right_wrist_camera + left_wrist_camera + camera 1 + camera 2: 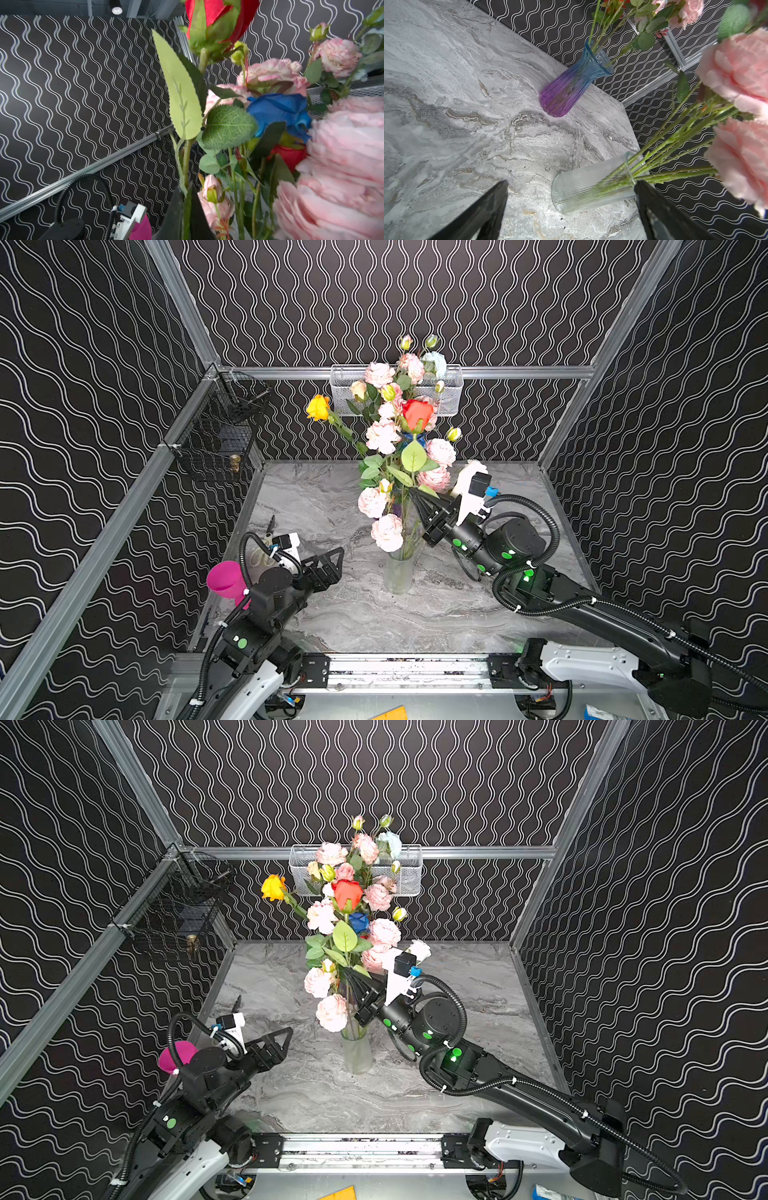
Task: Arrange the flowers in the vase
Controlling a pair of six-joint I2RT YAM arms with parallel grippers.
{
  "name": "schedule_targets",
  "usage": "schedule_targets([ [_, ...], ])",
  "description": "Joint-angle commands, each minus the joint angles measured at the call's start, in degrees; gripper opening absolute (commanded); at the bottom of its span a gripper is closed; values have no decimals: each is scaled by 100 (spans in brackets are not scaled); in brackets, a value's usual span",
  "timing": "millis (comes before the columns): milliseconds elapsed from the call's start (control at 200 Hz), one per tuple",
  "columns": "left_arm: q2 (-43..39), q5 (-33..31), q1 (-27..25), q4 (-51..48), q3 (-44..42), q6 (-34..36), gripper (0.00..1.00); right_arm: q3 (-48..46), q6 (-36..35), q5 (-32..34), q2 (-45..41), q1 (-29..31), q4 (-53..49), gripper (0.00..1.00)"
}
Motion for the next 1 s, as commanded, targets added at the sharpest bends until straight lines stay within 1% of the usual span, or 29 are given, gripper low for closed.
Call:
schedule_targets([
  [0,-38,-55,11,141,-49,98,99,-202,174,282,-83,15,76,13],
  [55,-59,-48,2,150,-77,73,99,-249,184,313,-132,15,31,16],
  [120,-81,-54,4,178,-104,44,98,-268,166,358,-169,24,-68,26],
  [195,-67,-45,11,187,-102,38,99,-300,137,430,-213,37,-137,31],
  [275,-14,-16,3,196,-97,36,99,-271,64,461,-233,87,-254,38],
  [390,7,17,12,222,-119,-1,99,-205,-145,597,-262,252,-415,41],
  [460,-11,16,2,248,-162,-57,98,-132,-282,795,-280,356,-573,45],
  [576,-1,34,10,331,-227,-130,98,10,-480,1385,-302,592,-907,52],
  [651,64,93,8,403,-268,-167,99,15,-627,1494,-366,725,-1047,53],
  [671,92,111,3,429,-279,-171,99,182,-660,1519,-390,766,-1070,54],
  [816,398,337,2,663,-357,-164,98,598,-880,1703,-368,1017,-1475,55],
  [991,704,628,10,950,-410,124,98,975,-1107,2050,-333,1208,-1881,57],
])
